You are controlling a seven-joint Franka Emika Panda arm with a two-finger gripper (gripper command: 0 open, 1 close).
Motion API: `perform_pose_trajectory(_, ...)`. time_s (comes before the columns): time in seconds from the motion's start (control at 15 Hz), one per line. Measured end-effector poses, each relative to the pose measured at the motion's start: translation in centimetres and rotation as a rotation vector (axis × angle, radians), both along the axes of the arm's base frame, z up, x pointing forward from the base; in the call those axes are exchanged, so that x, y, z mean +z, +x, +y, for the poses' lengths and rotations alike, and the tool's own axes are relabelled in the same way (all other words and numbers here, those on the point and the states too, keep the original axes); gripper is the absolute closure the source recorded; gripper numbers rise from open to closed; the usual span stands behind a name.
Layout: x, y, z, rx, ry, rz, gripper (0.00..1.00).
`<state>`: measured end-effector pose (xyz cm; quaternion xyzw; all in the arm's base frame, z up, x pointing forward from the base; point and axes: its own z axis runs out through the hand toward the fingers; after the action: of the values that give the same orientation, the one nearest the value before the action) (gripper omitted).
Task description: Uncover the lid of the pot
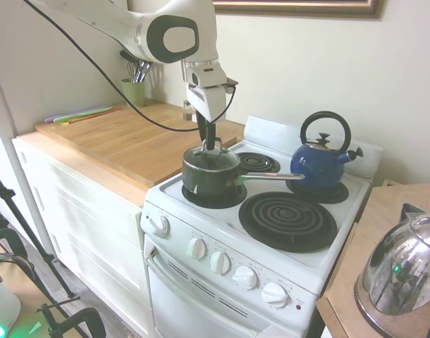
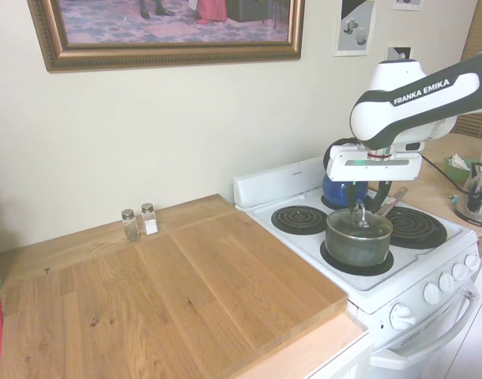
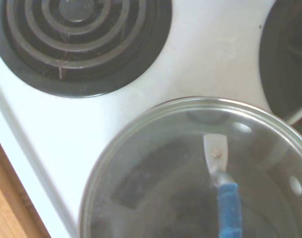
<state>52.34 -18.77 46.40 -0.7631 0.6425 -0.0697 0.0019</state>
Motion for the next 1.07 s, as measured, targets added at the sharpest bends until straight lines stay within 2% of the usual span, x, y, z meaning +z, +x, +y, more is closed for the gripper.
perform_pose_trajectory(0.47, -1.3, 1.8, -1.1, 0.001, 0.007, 0.026, 1.00)
perform_pose_trajectory(0.87, -1.1, 1.9, -1.8, 0.000, 0.007, 0.018, 1.00)
perform_pose_trajectory(1.07, 0.5, 1.1, -2.0, 0.000, -0.006, -0.003, 1.00)
